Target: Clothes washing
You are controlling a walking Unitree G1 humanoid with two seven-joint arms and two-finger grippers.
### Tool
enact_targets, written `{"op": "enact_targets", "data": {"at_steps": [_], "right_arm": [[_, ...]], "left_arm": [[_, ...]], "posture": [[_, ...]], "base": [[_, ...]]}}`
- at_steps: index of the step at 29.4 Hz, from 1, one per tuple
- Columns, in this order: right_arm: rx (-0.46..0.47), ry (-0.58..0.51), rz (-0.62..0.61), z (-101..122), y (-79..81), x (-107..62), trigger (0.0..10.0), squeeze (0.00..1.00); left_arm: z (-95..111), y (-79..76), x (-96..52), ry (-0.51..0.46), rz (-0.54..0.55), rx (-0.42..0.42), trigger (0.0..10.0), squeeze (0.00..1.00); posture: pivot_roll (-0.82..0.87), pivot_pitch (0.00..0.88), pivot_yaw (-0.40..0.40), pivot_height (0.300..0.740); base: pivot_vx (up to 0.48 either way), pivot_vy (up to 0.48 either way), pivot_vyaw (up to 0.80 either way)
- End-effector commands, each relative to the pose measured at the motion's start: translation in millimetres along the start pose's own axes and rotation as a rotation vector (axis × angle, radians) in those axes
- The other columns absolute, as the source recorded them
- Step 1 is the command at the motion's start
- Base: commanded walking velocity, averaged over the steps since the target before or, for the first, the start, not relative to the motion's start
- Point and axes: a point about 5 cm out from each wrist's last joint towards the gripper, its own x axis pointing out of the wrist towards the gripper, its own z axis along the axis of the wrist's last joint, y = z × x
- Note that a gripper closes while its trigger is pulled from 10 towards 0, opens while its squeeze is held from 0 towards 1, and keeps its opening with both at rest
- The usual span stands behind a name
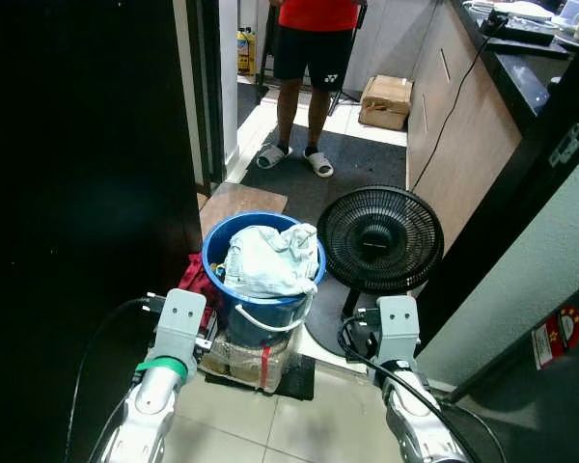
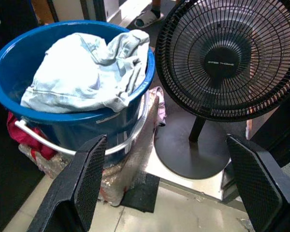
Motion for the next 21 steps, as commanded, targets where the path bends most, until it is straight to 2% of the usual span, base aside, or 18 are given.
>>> {"op": "enact_targets", "data": {"at_steps": [1,7,12,13,15,18,21], "right_arm": [[0.008,0.021,-0.02,-8,-2.4,-4.4,10.0,0.0],[0.0,-0.056,-0.058,8,-8.0,-2.6,10.0,0.0],[0.028,-0.08,-0.103,10,-8.5,-3.1,10.0,0.0],[0.024,-0.087,-0.076,11,-3.1,-2.2,10.0,0.0],[0.024,-0.087,-0.076,11,-3.1,-2.2,10.0,0.0],[-0.021,-0.088,-0.017,13,4.1,0.6,10.0,0.0],[-0.063,-0.084,0.002,12,1.8,1.1,10.0,0.0]], "left_arm": [[-4,-3.1,-0.7,0.012,-0.02,0.011,10.0,0.0],[10,2.5,12.8,-0.032,-0.072,0.067,10.0,0.0],[13,4.6,20.6,-0.037,-0.103,0.095,10.0,0.0],[17,6.3,24.0,-0.051,-0.091,0.091,10.0,0.0],[17,6.3,24.0,-0.051,-0.091,0.091,10.0,0.0],[24,10.1,27.9,-0.075,-0.051,0.076,10.0,0.0],[23,8.4,24.7,-0.081,-0.038,0.061,10.0,0.0]], "posture": [[0.12,0.007,0.035,0.74],[0.05,0.038,0.12,0.74],[0.04,0.007,0.114,0.74],[0.06,0.0,0.082,0.74],[0.06,0.0,0.082,0.74],[0.08,0.0,0.066,0.74],[0.07,0.0,0.048,0.74]], "base": [[0.0,0.0,0.0],[0.0,0.0,0.0],[0.0,0.0,0.0],[0.0,0.0,0.0],[0.0,0.0,0.0],[0.0,0.0,0.0],[0.33,0.0,0.0]]}}
